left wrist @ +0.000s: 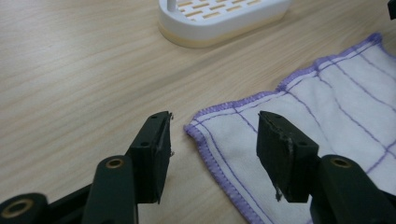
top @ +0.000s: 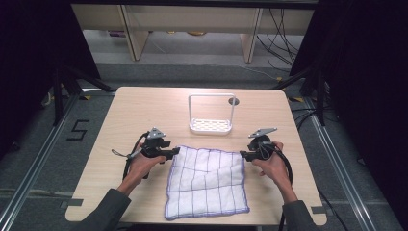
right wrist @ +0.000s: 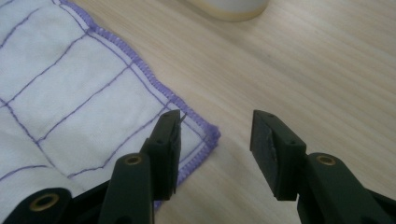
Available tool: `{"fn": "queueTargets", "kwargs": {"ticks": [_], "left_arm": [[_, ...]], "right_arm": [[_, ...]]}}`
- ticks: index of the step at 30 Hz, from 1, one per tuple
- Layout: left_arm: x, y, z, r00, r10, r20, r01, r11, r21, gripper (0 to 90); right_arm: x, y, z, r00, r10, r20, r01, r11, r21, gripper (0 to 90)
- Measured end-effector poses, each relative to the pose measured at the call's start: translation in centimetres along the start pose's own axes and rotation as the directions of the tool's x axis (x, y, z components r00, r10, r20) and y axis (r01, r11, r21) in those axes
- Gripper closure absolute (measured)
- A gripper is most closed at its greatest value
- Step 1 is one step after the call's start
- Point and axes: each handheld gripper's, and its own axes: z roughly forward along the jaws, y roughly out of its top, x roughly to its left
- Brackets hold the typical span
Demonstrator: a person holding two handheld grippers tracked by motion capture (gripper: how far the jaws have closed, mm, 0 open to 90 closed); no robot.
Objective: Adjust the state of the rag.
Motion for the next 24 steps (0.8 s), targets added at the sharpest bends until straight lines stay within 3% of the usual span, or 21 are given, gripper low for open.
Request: {"fn": "queueTargets", "kwargs": {"ticks": [2, 3, 11, 13, 14, 15, 19, 21, 24], "left_arm": [[-0.1, 0.1, 0.5, 0.9999, 0.015, 0.000, -0.015, 0.9998, 0.014, 43.9], [-0.2, 0.2, 0.7, 0.9997, 0.024, -0.009, -0.024, 0.9995, 0.019, 44.0], [-0.4, 0.2, 2.2, 0.9976, 0.067, -0.021, -0.066, 0.9966, 0.050, 47.4], [-0.4, 0.1, 2.5, 0.9967, 0.077, -0.025, -0.076, 0.9960, 0.047, 52.4], [-0.3, 0.1, 2.6, 0.9962, 0.085, -0.023, -0.084, 0.9954, 0.046, 52.4], [-0.2, 0.1, 2.6, 0.9960, 0.087, -0.019, -0.086, 0.9949, 0.052, 54.2], [-0.4, -0.1, 2.8, 0.9931, 0.117, 0.003, -0.117, 0.9922, 0.043, 70.5], [-0.9, -0.1, 2.8, 0.9875, 0.157, 0.009, -0.157, 0.9864, 0.046, 78.3], [-1.1, 0.0, 2.8, 0.9851, 0.172, 0.001, -0.172, 0.9841, 0.046, 81.8]], "right_arm": [[0.1, 0.2, 0.5, 0.9999, 0.011, -0.010, -0.010, 1.000, 0.009, 53.5], [0.0, 0.2, 0.7, 0.9999, -0.013, -0.010, 0.013, 1.000, 0.016, 53.5], [0.5, 0.4, 1.6, 0.9997, -0.022, 0.002, 0.022, 0.999, 0.031, 52.7], [0.5, 0.3, 1.8, 0.9994, -0.035, 0.002, 0.035, 0.999, 0.032, 52.8], [0.7, 0.2, 2.0, 0.9998, -0.018, 0.004, 0.018, 1.000, 0.022, 52.8], [0.6, 0.2, 2.1, 0.9993, -0.038, 0.003, 0.038, 0.998, 0.042, 52.9], [0.8, 0.1, 2.3, 0.9993, -0.036, 0.000, 0.036, 0.998, 0.052, 56.4], [0.7, 0.0, 2.4, 0.9990, -0.045, -0.008, 0.045, 0.998, 0.034, 65.2], [0.8, 0.0, 2.4, 0.9990, -0.018, -0.041, 0.020, 0.999, 0.039, 75.4]]}}
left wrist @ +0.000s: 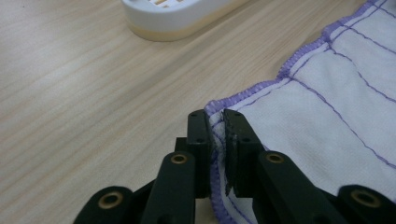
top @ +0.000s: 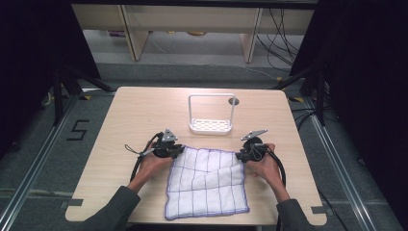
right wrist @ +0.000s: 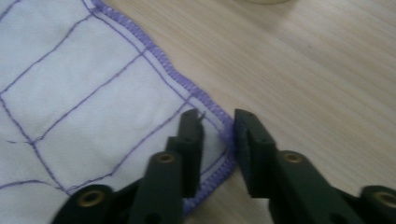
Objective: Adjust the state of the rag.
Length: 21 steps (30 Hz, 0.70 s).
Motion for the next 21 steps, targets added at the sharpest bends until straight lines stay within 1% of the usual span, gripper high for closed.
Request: {"fn": "queueTargets", "kwargs": {"ticks": [1, 2, 3, 4, 5, 6, 7, 8, 9, 10, 11, 12, 13, 14, 15, 16, 17, 18, 19, 20, 21], "left_arm": [[0.0, 0.0, 0.0, 1.0000, 0.000, 0.001, 0.000, 1.0000, 0.000, 82.8], [0.0, 0.0, -0.1, 0.9999, -0.014, 0.001, 0.014, 0.9999, -0.008, 83.7], [0.0, 0.0, -0.1, 0.9999, -0.014, 0.001, 0.014, 0.9999, -0.008, 83.9], [0.1, 0.0, -0.2, 0.9997, -0.024, -0.002, 0.024, 0.9994, -0.025, 83.9], [0.2, 0.0, -0.3, 0.9996, -0.029, -0.001, 0.029, 0.9992, -0.029, 83.9], [0.3, 0.2, -0.6, 0.9993, -0.037, -0.005, 0.037, 0.9984, -0.044, 84.0], [0.5, 0.2, -0.8, 0.9994, -0.034, -0.003, 0.034, 0.9982, -0.049, 84.0], [0.6, 0.3, -0.9, 0.9991, -0.043, -0.005, 0.043, 0.9973, -0.059, 84.0], [0.6, 0.3, -0.9, 0.9991, -0.043, -0.005, 0.043, 0.9973, -0.059, 84.1], [0.8, 0.4, -1.2, 0.9984, -0.056, -0.008, 0.055, 0.9954, -0.079, 84.2], [0.8, 0.4, -1.2, 0.9984, -0.056, -0.008, 0.055, 0.9954, -0.079, 84.2], [1.0, 0.6, -1.6, 0.9983, -0.058, -0.006, 0.057, 0.9945, -0.088, 84.2], [1.0, 0.6, -1.6, 0.9983, -0.058, -0.006, 0.057, 0.9945, -0.088, 84.3], [1.0, 0.9, -2.0, 0.9971, -0.075, -0.015, 0.073, 0.9899, -0.121, 84.3], [1.0, 0.9, -2.0, 0.9971, -0.075, -0.015, 0.073, 0.9899, -0.121, 84.3], [1.3, 1.4, -2.6, 0.9975, -0.069, -0.014, 0.066, 0.9885, -0.136, 84.4], [1.3, 1.6, -2.9, 0.9965, -0.081, -0.019, 0.077, 0.9847, -0.156, 84.4], [1.5, 1.9, -3.2, 0.9962, -0.086, -0.018, 0.081, 0.9812, -0.175, 84.4], [1.5, 1.9, -3.2, 0.9962, -0.086, -0.018, 0.081, 0.9812, -0.175, 84.4], [2.0, 2.4, -3.9, 0.9945, -0.101, -0.028, 0.093, 0.9732, -0.211, 84.4], [2.0, 2.4, -3.9, 0.9945, -0.101, -0.028, 0.093, 0.9732, -0.211, 84.3]], "right_arm": [[0.0, 0.0, 0.0, 1.0000, 0.000, -0.003, 0.000, 1.000, -0.004, 81.3], [-0.2, 0.0, 0.3, 1.0000, -0.003, 0.000, 0.003, 0.999, -0.032, 86.6], [-0.2, 0.0, 0.3, 1.0000, -0.003, 0.000, 0.003, 0.999, -0.032, 86.6], [-0.4, 0.1, 0.1, 0.9999, -0.008, -0.008, 0.008, 1.000, -0.022, 87.3], [-0.3, 0.3, 0.0, 1.0000, 0.000, 0.004, 0.000, 0.999, -0.040, 87.6], [-0.4, 0.7, -0.5, 1.0000, 0.008, 0.001, -0.007, 0.998, -0.058, 88.0], [-0.5, 0.8, -0.6, 0.9998, -0.013, 0.012, 0.014, 0.997, -0.076, 88.1], [-0.6, 1.1, -0.9, 0.9998, -0.020, 0.009, 0.021, 0.996, -0.084, 88.1], [-0.6, 1.4, -1.0, 0.9998, -0.014, 0.016, 0.015, 0.994, -0.104, 88.1], [-0.7, 1.6, -1.3, 0.9998, -0.020, 0.008, 0.021, 0.995, -0.097, 88.2], [-0.7, 1.6, -1.3, 0.9998, -0.020, 0.008, 0.021, 0.995, -0.097, 88.2], [-0.7, 2.0, -1.3, 0.9992, -0.037, 0.013, 0.039, 0.991, -0.131, 88.2], [-0.7, 2.0, -1.3, 0.9992, -0.037, 0.013, 0.039, 0.991, -0.131, 88.2], [-0.6, 2.4, -1.4, 0.9994, -0.031, 0.013, 0.033, 0.988, -0.150, 88.2], [-0.6, 2.4, -1.4, 0.9994, -0.031, 0.013, 0.033, 0.988, -0.150, 88.2], [-0.7, 2.8, -1.8, 0.9993, -0.033, 0.019, 0.035, 0.988, -0.152, 88.2], [-0.7, 3.0, -2.0, 0.9995, -0.027, 0.014, 0.029, 0.987, -0.160, 88.2], [-0.8, 3.2, -2.4, 0.9994, -0.031, 0.017, 0.033, 0.985, -0.168, 88.2], [-0.8, 3.2, -2.4, 0.9994, -0.031, 0.017, 0.033, 0.985, -0.168, 88.2], [-0.9, 3.9, -3.2, 0.9995, -0.029, 0.014, 0.031, 0.984, -0.176, 88.2], [-0.9, 3.9, -3.2, 0.9995, -0.029, 0.014, 0.031, 0.984, -0.176, 88.2]]}}
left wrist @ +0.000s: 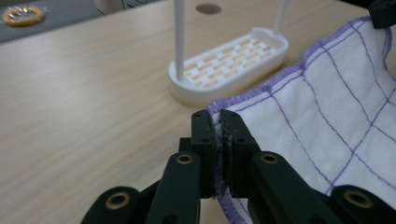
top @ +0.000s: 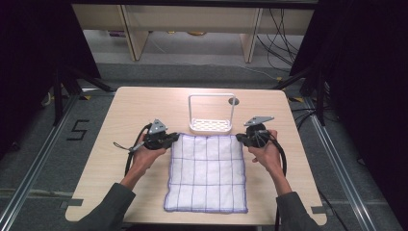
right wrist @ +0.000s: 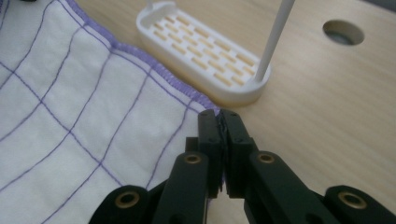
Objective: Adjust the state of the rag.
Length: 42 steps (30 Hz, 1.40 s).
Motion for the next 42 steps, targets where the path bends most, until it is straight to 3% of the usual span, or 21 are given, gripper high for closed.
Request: {"fn": "queueTargets", "kwargs": {"ticks": [1, 3, 7, 9, 13, 19, 20, 23, 28, 31, 34, 42], "left_arm": [[0.3, 0.5, -0.4, 0.9998, -0.019, 0.003, 0.019, 0.9995, -0.026, 84.3], [0.3, 0.6, -0.6, 0.9999, -0.008, 0.009, 0.008, 0.9994, -0.032, 84.3], [-0.1, 0.2, -1.1, 0.9994, 0.014, 0.031, -0.013, 0.9996, -0.026, 84.2], [-0.2, -0.1, -1.7, 0.9987, 0.033, 0.039, -0.032, 0.9992, -0.025, 84.2], [-1.4, -1.0, -3.3, 0.9956, 0.062, 0.070, -0.060, 0.9979, -0.025, 84.2], [-4.0, -2.7, -5.4, 0.9862, 0.139, 0.090, -0.139, 0.9902, -0.002, 84.1], [-4.3, -2.9, -5.5, 0.9856, 0.143, 0.091, -0.143, 0.9897, -0.001, 84.2], [-5.2, -4.0, -6.2, 0.9825, 0.140, 0.123, -0.142, 0.9899, 0.006, 84.2], [-6.0, -5.1, -7.6, 0.9809, 0.134, 0.141, -0.135, 0.9909, -0.004, 84.2], [-6.6, -5.6, -8.3, 0.9809, 0.132, 0.143, -0.132, 0.9912, -0.005, 84.1], [-7.4, -6.2, -8.7, 0.9756, 0.150, 0.161, -0.153, 0.9882, 0.007, 83.9], [-8.3, -8.0, -9.2, 0.9710, 0.147, 0.188, -0.157, 0.9867, 0.040, 83.7]], "right_arm": [[-0.2, 0.8, -0.6, 1.0000, 0.001, -0.003, -0.001, 0.999, -0.036, 88.2], [-0.3, 1.3, -1.1, 0.9999, -0.016, -0.002, 0.016, 0.997, -0.069, 88.2], [0.4, 1.5, -1.9, 0.9994, -0.034, -0.003, 0.034, 0.998, -0.047, 88.2], [1.3, 0.9, -2.8, 0.9972, -0.075, -0.004, 0.075, 0.995, -0.062, 88.2], [2.6, -0.7, -4.1, 0.9932, -0.112, -0.030, 0.109, 0.991, -0.072, 88.2], [4.3, -2.7, -5.2, 0.9911, -0.114, -0.070, 0.110, 0.992, -0.057, 88.2], [4.8, -3.5, -5.5, 0.9884, -0.133, -0.072, 0.128, 0.989, -0.067, 88.2], [5.4, -4.6, -5.9, 0.9866, -0.131, -0.097, 0.124, 0.990, -0.071, 88.2], [6.3, -5.9, -6.6, 0.9890, -0.106, -0.103, 0.101, 0.993, -0.057, 88.2], [6.9, -6.5, -6.9, 0.9858, -0.125, -0.112, 0.119, 0.991, -0.060, 88.1], [7.6, -7.3, -7.0, 0.9835, -0.141, -0.114, 0.136, 0.989, -0.051, 88.1], [8.5, -9.2, -7.4, 0.9847, -0.120, -0.126, 0.118, 0.993, -0.029, 88.1]]}}
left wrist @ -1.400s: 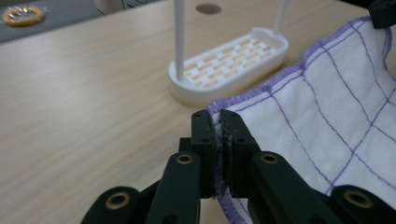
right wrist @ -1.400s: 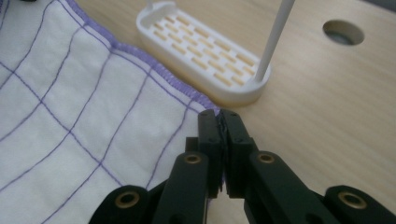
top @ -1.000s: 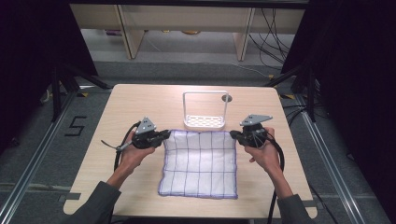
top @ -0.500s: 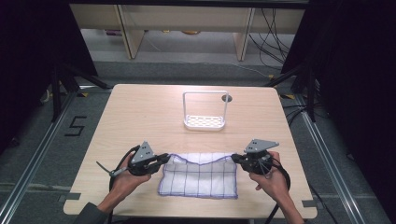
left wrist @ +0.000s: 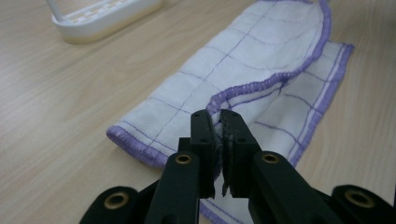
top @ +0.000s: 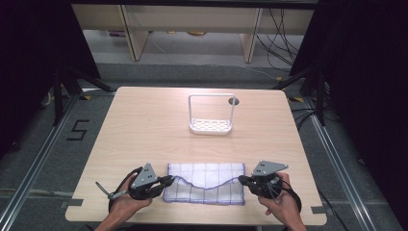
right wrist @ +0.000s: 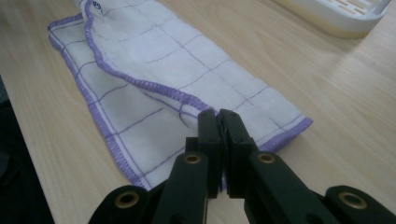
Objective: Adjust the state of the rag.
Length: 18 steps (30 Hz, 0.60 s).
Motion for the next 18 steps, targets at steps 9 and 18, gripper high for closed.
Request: {"fn": "queueTargets", "kwargs": {"ticks": [9, 18], "left_arm": [[-1.0, -2.1, 0.2, 0.9984, -0.028, 0.050, 0.024, 0.9958, 0.088, 72.4], [0.7, 0.0, -2.7, 0.9852, -0.165, 0.048, 0.168, 0.9827, -0.078, 49.8]], "right_arm": [[1.2, -1.8, 0.1, 0.9984, 0.010, -0.056, -0.006, 0.998, 0.068, 85.6], [0.1, -1.6, -1.4, 0.9973, 0.071, -0.020, -0.071, 0.997, 0.006, 57.3]]}}
